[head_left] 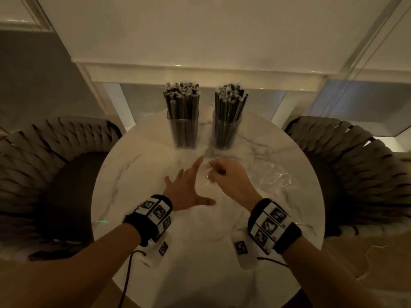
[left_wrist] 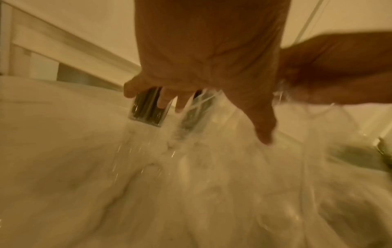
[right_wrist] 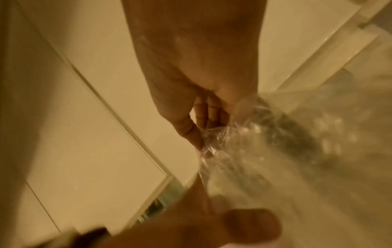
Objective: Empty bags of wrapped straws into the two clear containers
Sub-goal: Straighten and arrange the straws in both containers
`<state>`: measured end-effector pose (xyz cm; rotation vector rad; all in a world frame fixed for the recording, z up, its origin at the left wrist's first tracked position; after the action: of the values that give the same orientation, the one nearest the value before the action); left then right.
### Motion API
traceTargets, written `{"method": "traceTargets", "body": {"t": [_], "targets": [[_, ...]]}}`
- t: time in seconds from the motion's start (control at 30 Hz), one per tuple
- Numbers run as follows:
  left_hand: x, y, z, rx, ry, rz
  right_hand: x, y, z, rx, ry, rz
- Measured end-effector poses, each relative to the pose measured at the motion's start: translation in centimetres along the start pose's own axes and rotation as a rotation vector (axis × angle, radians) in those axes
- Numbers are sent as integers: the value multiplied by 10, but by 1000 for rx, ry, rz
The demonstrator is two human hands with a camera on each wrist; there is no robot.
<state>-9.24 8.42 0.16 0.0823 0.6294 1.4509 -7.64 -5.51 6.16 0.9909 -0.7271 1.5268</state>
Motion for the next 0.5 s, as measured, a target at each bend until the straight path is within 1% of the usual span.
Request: {"method": "traceTargets", "body": {"t": [0.03, 0.1, 0.17, 0.2, 0.23, 0.27, 0.3, 0.33, 0.37, 0.4, 0.43, 0.47, 0.5], "targets": [[1, -1, 4, -86, 93, 23, 12, 5, 6, 2, -35, 58], [1, -1, 14, -258, 255, 17, 27, 15, 20, -22, -73, 138], [-4, 2, 26, -320, 454, -7, 28, 26, 35, -95, -87, 196], [-8, 6, 32, -317, 600, -20, 25, 29, 42, -129, -43, 215], [-14, 13, 39, -295, 793, -45, 20, 31, 46, -134, 23, 207], [-22, 19, 45, -241, 1013, -55, 15, 33, 47, -95, 80, 171], [-31, 25, 50, -157, 1217, -76, 11, 34, 45, -23, 102, 131], [-41, 29, 54, -64, 1370, -102, 10, 37, 42, 48, 99, 118], [-52, 31, 56, 13, 1436, -141, 11, 39, 37, 102, 104, 155], [-63, 33, 57, 62, 1429, -185, 14, 42, 32, 137, 133, 229], [-70, 31, 54, 78, 1390, -208, 17, 45, 28, 154, 165, 299], [-76, 30, 50, 79, 1373, -193, 17, 47, 26, 177, 177, 330], [-76, 29, 47, 36, 1361, -140, 16, 48, 29, 204, 161, 317]]}}
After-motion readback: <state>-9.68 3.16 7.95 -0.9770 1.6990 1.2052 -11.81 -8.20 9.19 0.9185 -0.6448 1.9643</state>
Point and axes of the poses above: each hand's wrist, its own y-axis away from the middle knuckle, its own z-axis out of the back of the hand, x = y × z, the point moved 4 cm from there along -y, towards the middle knuckle, and after that the axes turned 8 degrees about -y, right-handed, at the moved point
